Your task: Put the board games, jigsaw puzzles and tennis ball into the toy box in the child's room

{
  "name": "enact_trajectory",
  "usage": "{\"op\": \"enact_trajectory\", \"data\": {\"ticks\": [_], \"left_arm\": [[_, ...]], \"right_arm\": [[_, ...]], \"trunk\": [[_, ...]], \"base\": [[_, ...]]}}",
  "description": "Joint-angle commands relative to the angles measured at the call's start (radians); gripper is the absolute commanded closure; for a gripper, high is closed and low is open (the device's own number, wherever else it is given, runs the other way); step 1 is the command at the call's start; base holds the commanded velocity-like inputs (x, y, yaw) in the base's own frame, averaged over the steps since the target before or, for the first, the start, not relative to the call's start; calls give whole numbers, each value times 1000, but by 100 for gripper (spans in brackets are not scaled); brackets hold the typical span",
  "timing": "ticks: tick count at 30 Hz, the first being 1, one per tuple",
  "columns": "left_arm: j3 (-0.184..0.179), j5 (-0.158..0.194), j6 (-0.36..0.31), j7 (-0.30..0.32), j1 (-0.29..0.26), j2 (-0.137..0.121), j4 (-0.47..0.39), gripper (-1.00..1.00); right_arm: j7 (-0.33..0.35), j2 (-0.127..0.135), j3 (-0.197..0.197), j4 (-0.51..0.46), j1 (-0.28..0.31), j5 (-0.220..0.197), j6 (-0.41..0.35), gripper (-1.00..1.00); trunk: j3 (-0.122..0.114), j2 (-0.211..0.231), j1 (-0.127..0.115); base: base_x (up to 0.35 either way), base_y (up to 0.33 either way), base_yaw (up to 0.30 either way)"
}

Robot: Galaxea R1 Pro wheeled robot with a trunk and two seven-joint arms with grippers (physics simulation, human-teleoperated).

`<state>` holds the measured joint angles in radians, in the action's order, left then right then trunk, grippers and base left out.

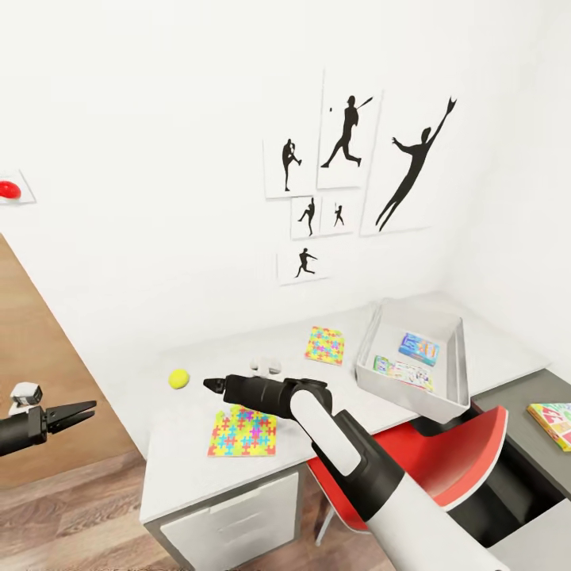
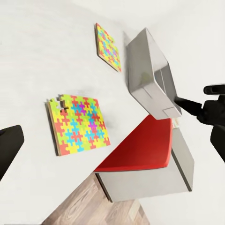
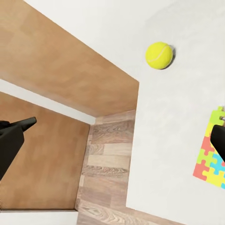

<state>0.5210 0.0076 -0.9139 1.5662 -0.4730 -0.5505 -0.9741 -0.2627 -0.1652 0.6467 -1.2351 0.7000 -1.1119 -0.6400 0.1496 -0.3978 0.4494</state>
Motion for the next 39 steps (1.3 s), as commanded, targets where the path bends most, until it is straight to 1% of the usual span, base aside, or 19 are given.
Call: {"op": "enact_trajectory", "data": {"ticks": [1, 6, 13, 29, 32, 33, 37, 39], "left_arm": [[0, -1, -11, 5, -1, 0, 0, -100], [5, -1, -11, 5, -1, 1, -1, -100], [7, -2, -11, 5, -1, 1, -1, -100], [4, -8, -14, 5, -1, 3, -1, -100], [4, -9, -14, 5, -1, 4, -1, -100], [4, -9, -14, 5, -1, 5, -1, -100], [3, -10, -15, 5, -1, 5, -1, -100], [4, -10, -15, 5, -1, 6, -1, -100]], "right_arm": [[-10, 0, 1, -1, 1, -11, 0, -100], [-13, 0, 1, -1, 1, -11, 1, -100], [-35, 0, 1, -1, 1, -11, 2, -100], [-38, 1, 1, -1, 1, -8, 3, -100], [-38, 1, 1, -1, 1, 7, 6, -100], [-38, 1, 1, -1, 1, 21, 7, -100], [-38, 0, 1, -1, 1, 51, 9, -100], [-38, 0, 1, -2, 1, 57, 10, -100]], "trunk": [[3, -2, 1], [10, -2, 1], [20, -2, 1], [43, -2, 1], [45, -2, 1], [45, -2, 1], [44, -2, 1], [42, -2, 1]], "base": [[0, 2, 87], [0, 1, 110], [0, 0, 121], [0, 0, 121], [0, 0, 48], [0, 0, 12], [0, 0, -63], [0, 0, -145]]}}
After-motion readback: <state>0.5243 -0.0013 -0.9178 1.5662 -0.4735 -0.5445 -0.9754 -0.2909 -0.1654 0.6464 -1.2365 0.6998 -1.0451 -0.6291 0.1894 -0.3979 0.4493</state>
